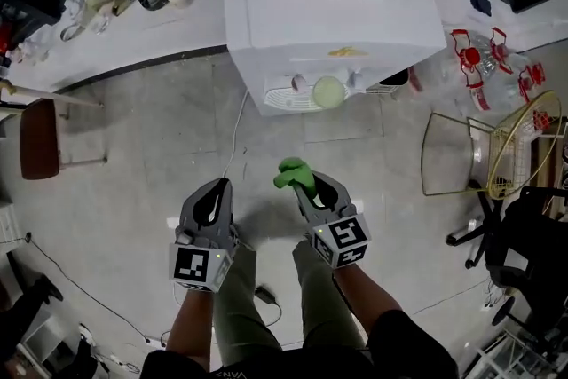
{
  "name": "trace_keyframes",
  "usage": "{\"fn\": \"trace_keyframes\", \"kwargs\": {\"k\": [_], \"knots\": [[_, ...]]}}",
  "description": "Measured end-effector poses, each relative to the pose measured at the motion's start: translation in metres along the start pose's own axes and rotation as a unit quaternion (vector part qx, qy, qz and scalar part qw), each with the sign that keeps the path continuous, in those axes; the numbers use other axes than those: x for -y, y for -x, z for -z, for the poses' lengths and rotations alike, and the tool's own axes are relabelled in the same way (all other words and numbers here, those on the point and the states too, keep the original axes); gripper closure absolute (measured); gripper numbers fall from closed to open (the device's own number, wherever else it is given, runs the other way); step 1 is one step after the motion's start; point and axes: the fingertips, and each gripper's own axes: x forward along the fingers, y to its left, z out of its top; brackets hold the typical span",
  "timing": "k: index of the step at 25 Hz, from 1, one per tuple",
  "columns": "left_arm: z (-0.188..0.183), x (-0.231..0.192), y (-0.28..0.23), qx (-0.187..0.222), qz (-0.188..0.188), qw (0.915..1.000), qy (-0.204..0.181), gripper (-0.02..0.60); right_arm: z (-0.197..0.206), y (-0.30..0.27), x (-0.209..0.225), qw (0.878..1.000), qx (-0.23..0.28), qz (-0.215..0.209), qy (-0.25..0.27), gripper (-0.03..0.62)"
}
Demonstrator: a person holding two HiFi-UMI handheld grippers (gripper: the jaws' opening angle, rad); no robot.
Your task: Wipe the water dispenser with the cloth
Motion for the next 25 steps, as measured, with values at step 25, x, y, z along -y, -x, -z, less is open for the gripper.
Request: {"fn": "trace_keyframes", "kwargs": {"k": [25], "knots": [[0.16, -0.051, -0.128, 0.095, 0.002, 0.9931, -0.068, 0.578, 0.078, -0.231, 0.064, 0.973, 0.084, -0.048, 0.209, 0.485]]}}
